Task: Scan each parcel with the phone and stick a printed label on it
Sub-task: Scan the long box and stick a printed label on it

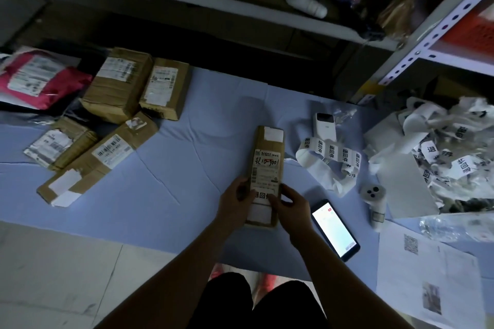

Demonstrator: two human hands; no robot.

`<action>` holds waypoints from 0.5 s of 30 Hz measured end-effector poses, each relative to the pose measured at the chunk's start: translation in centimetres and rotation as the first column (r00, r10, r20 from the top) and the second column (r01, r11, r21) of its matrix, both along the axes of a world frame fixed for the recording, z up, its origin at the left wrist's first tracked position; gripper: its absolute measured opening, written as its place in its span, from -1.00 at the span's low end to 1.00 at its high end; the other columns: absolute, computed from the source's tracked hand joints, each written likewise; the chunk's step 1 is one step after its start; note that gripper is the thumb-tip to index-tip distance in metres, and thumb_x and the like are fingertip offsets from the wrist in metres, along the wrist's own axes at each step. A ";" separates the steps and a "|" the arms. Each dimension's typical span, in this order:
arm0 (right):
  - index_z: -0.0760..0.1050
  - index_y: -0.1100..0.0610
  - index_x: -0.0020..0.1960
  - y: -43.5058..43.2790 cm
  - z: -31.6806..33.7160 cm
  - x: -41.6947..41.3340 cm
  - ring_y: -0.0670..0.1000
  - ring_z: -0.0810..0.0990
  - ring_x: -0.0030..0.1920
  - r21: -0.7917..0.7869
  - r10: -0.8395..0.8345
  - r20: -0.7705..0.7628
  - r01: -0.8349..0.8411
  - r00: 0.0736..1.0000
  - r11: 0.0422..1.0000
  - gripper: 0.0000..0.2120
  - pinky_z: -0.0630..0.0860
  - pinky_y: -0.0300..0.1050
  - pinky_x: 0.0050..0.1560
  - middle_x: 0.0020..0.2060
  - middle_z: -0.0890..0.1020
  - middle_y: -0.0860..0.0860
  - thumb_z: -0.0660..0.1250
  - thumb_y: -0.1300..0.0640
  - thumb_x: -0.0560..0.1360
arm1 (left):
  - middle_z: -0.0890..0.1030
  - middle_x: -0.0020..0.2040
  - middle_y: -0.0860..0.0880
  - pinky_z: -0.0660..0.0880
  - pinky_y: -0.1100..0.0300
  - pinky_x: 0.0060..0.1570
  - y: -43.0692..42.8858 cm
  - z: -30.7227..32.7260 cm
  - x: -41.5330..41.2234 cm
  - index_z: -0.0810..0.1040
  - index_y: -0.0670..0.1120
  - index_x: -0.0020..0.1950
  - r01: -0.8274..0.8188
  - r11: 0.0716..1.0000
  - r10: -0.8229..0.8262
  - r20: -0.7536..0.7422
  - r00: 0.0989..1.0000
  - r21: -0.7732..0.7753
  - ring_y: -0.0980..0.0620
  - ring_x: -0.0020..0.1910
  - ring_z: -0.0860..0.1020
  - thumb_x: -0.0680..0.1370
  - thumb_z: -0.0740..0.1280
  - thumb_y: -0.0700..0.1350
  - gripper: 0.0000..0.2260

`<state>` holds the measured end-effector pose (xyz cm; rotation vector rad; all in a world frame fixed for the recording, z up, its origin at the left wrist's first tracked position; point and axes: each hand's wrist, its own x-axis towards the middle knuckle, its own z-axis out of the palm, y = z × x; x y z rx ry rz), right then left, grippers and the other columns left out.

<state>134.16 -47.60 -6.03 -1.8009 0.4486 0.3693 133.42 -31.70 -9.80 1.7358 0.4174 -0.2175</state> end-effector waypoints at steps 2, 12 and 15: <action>0.60 0.06 0.31 -0.2 0.6 -0.1 -0.13 0.74 -0.12 0.036 0.012 0.019 -0.012 1.000 0.999 -0.65 0.61 -0.32 -0.22 -0.05 0.75 -0.09 0.47 0.21 0.54 | 0.61 0.08 0.14 0.52 0.49 -0.18 0.0 0.8 -0.6 0.49 0.11 0.24 -0.035 0.999 0.036 0.031 0.999 -0.038 0.24 0.00 0.60 0.61 0.38 -0.10 -0.76; 0.60 -0.05 0.30 4.0 6.9 -0.1 -0.30 0.68 -0.12 -0.060 0.353 0.228 -0.349 0.908 0.935 -0.62 0.63 -0.28 -0.07 -0.02 0.73 -0.18 0.50 0.01 0.50 | 0.64 0.08 0.14 0.57 0.36 -0.23 4.0 10.3 -5.6 0.53 0.18 0.29 -0.319 0.948 0.314 0.122 0.942 0.023 0.15 -0.06 0.64 0.62 0.34 0.00 -0.76; 0.60 -0.04 0.31 7.4 9.1 -1.4 -0.23 0.70 -0.09 -0.017 0.429 0.277 -0.442 0.860 0.897 -0.60 0.67 -0.13 0.03 0.06 0.72 -0.16 0.51 0.02 0.48 | 0.63 0.02 0.22 0.49 0.46 -0.35 6.6 13.4 -8.5 0.52 0.29 0.21 -0.432 0.898 0.416 0.163 0.895 0.083 0.25 -0.18 0.63 0.62 0.34 0.02 -0.79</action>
